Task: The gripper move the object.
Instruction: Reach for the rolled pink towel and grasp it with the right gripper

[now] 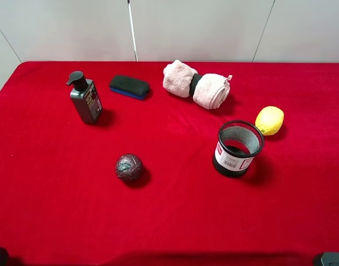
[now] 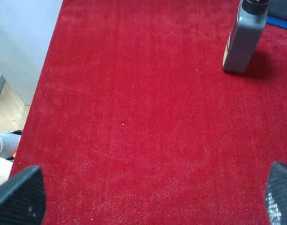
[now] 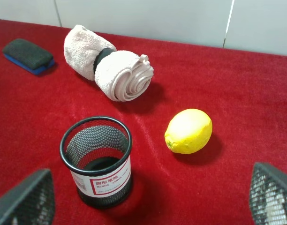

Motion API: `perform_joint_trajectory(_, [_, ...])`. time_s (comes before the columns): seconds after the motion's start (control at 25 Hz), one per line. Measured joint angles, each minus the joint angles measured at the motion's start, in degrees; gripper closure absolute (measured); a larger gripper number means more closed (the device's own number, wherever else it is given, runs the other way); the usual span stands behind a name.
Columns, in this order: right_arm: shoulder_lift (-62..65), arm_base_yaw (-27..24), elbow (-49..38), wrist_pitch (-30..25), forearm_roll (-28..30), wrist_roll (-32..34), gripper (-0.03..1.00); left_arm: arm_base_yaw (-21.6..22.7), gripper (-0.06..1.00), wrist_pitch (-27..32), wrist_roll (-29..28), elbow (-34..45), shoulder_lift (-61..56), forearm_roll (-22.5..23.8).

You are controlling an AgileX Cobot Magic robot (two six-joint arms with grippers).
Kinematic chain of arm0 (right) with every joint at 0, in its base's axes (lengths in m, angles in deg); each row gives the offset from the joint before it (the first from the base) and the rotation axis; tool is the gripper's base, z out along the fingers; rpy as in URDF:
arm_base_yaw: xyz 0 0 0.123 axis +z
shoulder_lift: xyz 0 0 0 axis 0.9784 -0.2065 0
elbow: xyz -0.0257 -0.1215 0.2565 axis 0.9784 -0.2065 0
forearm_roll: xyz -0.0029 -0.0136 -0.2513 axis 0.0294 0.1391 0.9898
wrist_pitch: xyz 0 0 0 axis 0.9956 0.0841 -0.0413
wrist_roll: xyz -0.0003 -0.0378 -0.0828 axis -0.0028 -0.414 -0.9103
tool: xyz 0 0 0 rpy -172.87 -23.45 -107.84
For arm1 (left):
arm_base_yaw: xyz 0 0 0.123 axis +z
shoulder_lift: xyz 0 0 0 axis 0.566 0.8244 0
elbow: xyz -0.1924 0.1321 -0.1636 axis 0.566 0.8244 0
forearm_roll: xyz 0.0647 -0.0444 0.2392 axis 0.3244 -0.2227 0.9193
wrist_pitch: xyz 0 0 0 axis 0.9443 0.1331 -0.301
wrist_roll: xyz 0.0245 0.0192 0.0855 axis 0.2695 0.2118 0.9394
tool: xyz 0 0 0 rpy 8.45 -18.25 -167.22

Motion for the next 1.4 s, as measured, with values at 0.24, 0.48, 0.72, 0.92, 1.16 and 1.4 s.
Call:
perform_joint_trajectory(0.24, [0.0, 0.0, 0.0, 0.0, 0.0, 0.0, 0.34, 0.0, 0.02, 0.0, 0.0, 0.0, 0.0, 0.0])
perform_joint_trajectory(0.48, [0.0, 0.0, 0.0, 0.1, 0.0, 0.0, 0.34, 0.0, 0.02, 0.0, 0.0, 0.0, 0.0, 0.0])
perform_joint_trajectory(0.72, [0.0, 0.0, 0.0, 0.1, 0.0, 0.0, 0.34, 0.0, 0.02, 0.0, 0.0, 0.0, 0.0, 0.0])
perform_joint_trajectory(0.92, [0.0, 0.0, 0.0, 0.1, 0.0, 0.0, 0.34, 0.0, 0.02, 0.0, 0.0, 0.0, 0.0, 0.0])
perform_joint_trajectory(1.16, [0.0, 0.0, 0.0, 0.1, 0.0, 0.0, 0.34, 0.0, 0.02, 0.0, 0.0, 0.0, 0.0, 0.0])
perform_joint_trajectory(1.4, [0.0, 0.0, 0.0, 0.0, 0.0, 0.0, 0.34, 0.0, 0.02, 0.0, 0.0, 0.0, 0.0, 0.0])
